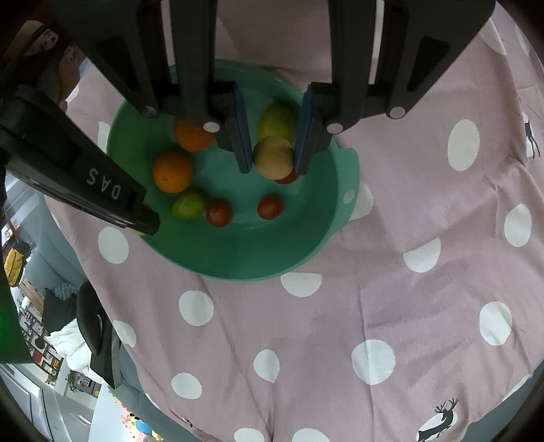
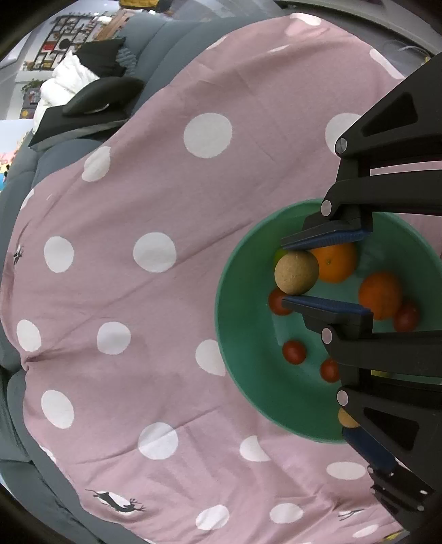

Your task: Organize fruits

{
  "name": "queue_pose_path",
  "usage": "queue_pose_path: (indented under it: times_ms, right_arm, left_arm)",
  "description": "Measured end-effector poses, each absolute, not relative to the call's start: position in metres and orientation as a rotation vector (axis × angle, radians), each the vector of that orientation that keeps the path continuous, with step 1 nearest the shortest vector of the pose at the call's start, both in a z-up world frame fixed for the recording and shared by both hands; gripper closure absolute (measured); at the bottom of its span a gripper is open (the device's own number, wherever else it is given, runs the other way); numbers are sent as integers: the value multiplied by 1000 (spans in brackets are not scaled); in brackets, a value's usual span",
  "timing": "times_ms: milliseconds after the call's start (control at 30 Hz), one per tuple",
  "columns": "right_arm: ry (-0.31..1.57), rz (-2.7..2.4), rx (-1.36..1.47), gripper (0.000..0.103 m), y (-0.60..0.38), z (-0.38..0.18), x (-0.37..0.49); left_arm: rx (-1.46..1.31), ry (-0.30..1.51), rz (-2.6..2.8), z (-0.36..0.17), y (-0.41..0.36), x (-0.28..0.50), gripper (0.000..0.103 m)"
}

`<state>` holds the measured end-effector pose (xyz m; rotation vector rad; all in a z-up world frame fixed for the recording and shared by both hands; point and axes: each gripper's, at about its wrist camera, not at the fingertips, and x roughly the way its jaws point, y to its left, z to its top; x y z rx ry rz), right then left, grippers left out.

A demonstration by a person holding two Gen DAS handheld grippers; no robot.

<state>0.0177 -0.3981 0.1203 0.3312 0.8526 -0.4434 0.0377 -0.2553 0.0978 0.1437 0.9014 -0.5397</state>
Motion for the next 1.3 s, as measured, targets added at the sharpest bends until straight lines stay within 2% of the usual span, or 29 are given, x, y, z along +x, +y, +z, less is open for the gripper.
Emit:
queue_pose_path:
  times_ms: [33, 100, 233, 333, 400, 533, 1300]
  right_arm:
    - [851, -449, 330, 73, -398, 121, 17]
    - [844, -452, 335, 71, -399, 123, 15]
    - [820, -442, 351, 55, -401, 127, 9]
    - [802, -440, 348, 54, -401, 132, 7]
    - [787, -439, 347, 54, -401, 136, 4]
    - [766, -444, 339, 54, -402, 143, 1]
    - [741, -456, 301, 53, -397, 155, -2]
  left_arm:
    - [143, 903, -538, 98, -255, 38, 78]
    - [144, 900, -540, 101, -254, 37, 72]
    - [131, 870, -539, 110, -249, 32, 55]
    - [114, 840, -530, 122, -243, 27, 37]
    - [108, 818, -528, 129, -240, 24, 36]
    - [92, 787, -529, 141, -233, 18, 24]
    - [84, 752, -474, 146, -217, 9, 22]
